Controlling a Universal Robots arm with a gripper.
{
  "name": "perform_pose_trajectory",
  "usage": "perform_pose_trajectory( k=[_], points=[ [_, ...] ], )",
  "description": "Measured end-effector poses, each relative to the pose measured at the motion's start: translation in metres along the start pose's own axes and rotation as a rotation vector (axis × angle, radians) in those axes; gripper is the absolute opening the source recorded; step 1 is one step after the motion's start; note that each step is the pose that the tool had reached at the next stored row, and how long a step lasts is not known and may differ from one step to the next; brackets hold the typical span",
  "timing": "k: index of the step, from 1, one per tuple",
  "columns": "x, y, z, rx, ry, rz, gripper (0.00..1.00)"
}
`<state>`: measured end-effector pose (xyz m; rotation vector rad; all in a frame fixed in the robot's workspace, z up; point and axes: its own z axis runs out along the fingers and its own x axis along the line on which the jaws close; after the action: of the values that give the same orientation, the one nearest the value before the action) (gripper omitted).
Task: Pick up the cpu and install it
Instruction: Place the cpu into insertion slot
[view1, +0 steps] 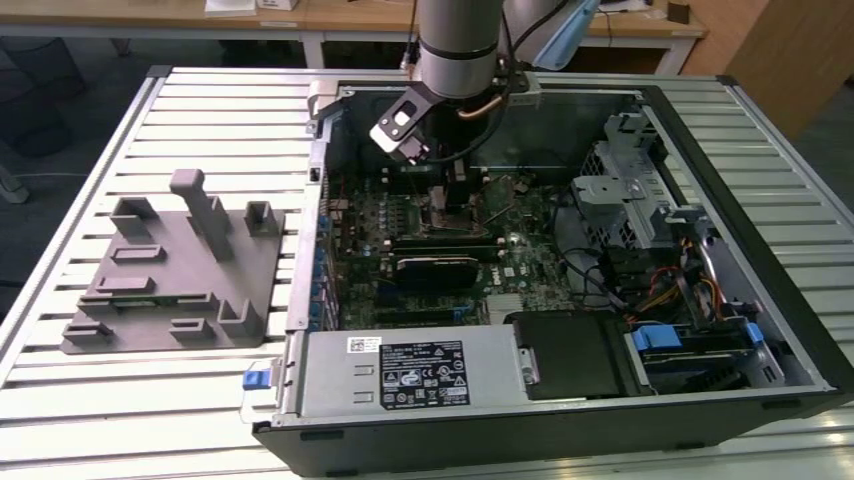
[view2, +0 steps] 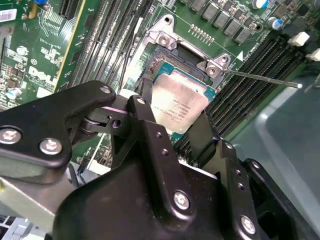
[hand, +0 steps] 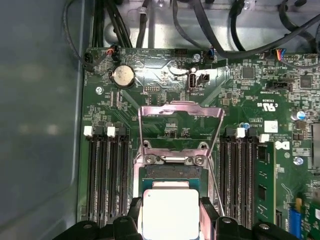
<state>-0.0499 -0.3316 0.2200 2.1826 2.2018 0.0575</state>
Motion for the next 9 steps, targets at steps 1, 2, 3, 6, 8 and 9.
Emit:
perform_pose_trajectory(
  k=[1, 2, 3, 6, 8, 9],
  points=[
    [0.0001, 0.0003, 0.0011, 0.0, 0.0, 0.0, 0.54],
    [0.0001, 0.0005, 0.002, 0.0, 0.0001, 0.001, 0.54],
    [0.0002, 0.0005, 0.003, 0.0, 0.0, 0.002, 0.54],
    [0.0002, 0.0003, 0.0062, 0.0, -0.0002, 0.007, 0.54],
    [0.0002, 0.0002, 0.0086, 0.0, -0.0005, 0.01, 0.54],
    [0.0002, 0.0002, 0.0097, 0.0, -0.0005, 0.012, 0.54]
  ],
)
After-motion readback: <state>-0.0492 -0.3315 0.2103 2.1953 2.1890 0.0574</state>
